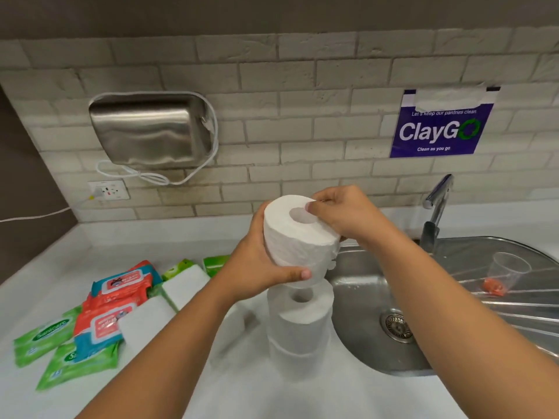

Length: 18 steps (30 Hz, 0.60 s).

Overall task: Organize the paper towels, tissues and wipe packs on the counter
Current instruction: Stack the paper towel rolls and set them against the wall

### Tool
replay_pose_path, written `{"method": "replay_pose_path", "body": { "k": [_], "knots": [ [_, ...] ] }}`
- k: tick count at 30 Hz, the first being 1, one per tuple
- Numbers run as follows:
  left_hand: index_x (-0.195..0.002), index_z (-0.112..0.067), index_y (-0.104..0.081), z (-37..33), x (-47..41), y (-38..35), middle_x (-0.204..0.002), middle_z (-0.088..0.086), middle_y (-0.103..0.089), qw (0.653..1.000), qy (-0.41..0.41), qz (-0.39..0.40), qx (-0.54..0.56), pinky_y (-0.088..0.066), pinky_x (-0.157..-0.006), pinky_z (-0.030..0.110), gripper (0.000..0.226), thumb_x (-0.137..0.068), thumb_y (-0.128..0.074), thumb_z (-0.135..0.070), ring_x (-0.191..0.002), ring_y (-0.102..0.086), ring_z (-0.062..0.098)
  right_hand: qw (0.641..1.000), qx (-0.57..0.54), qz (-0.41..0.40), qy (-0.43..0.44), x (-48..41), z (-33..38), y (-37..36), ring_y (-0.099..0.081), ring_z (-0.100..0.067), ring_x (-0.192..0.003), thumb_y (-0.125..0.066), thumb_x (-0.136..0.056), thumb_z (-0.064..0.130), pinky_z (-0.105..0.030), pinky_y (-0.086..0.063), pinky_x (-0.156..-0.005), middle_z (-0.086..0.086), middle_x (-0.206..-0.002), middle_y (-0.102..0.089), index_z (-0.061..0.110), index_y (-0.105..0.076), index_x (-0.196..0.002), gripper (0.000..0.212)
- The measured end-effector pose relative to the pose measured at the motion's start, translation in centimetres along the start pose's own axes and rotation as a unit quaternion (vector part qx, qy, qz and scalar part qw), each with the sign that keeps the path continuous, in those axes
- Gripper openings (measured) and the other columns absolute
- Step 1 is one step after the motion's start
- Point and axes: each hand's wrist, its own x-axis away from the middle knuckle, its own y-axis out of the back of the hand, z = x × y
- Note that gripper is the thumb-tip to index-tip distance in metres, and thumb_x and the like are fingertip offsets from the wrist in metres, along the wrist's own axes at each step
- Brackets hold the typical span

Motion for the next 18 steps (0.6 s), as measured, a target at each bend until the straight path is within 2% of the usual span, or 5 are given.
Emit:
{"method": "replay_pose_path", "body": {
  "k": [7, 10, 13, 15, 18],
  "knots": [
    [-0.139, -0.052, -0.029, 1.4, 2.5, -3.9, -0.132, -0.036, -0.050, 0.990, 0.023, -0.136, -0.004, -0.050, -0.100, 0.024, 0.111, -0.054, -0.100, -0.043, -0.124, -0.052, -0.009, 0.981, -0.190, -0.028, -0.010, 3.9, -5.1, -1.3, -0.071, -0.025, -0.107, -0.054, -0.099, 0.044, -0.044, -0.056, -0.096, -0.001, -0.106, -0.077, 0.019, -0.074, -0.110, 0.033],
    [-0.142, -0.047, -0.030, 1.7, 3.6, -6.0, -0.137, -0.026, -0.051, 0.985, 0.021, -0.166, -0.035, -0.053, -0.105, 0.038, 0.114, -0.051, -0.098, -0.047, -0.128, -0.053, 0.005, 0.985, -0.172, 0.029, 0.016, 5.5, -7.4, -2.1, -0.067, -0.009, -0.112, -0.050, -0.104, 0.037, -0.033, -0.051, -0.099, 0.013, -0.115, -0.074, 0.034, -0.071, -0.116, 0.024],
    [-0.143, -0.044, -0.030, 2.0, 4.4, -7.3, -0.139, -0.023, -0.050, 0.982, 0.023, -0.184, -0.041, -0.053, -0.106, 0.039, 0.115, -0.050, -0.098, -0.048, -0.130, -0.052, 0.009, 0.986, -0.167, 0.015, 0.011, 6.5, -8.0, -2.7, -0.062, 0.008, -0.101, -0.052, -0.103, 0.035, -0.021, -0.048, -0.090, 0.036, -0.099, -0.069, 0.051, -0.063, -0.101, 0.020],
    [-0.144, -0.044, -0.029, 2.3, 4.8, -7.7, -0.140, -0.023, -0.049, 0.981, 0.024, -0.192, -0.035, -0.051, -0.108, 0.038, 0.114, -0.053, -0.098, -0.046, -0.132, -0.050, 0.007, 0.983, -0.182, 0.005, 0.002, 6.7, -8.9, -3.2, -0.063, 0.003, -0.107, -0.054, -0.100, 0.046, -0.029, -0.050, -0.096, 0.030, -0.107, -0.069, 0.049, -0.062, -0.108, 0.012],
    [-0.144, -0.044, -0.028, 2.8, 5.3, -8.1, -0.142, -0.023, -0.047, 0.979, 0.023, -0.200, -0.015, -0.048, -0.112, 0.034, 0.111, -0.057, -0.098, -0.044, -0.134, -0.047, 0.003, 0.969, -0.244, 0.014, -0.030, 7.3, -10.4, -4.2, -0.063, -0.009, -0.121, -0.052, -0.093, 0.059, -0.041, -0.046, -0.109, 0.012, -0.125, -0.070, 0.036, -0.064, -0.126, 0.043]
  ]
}}
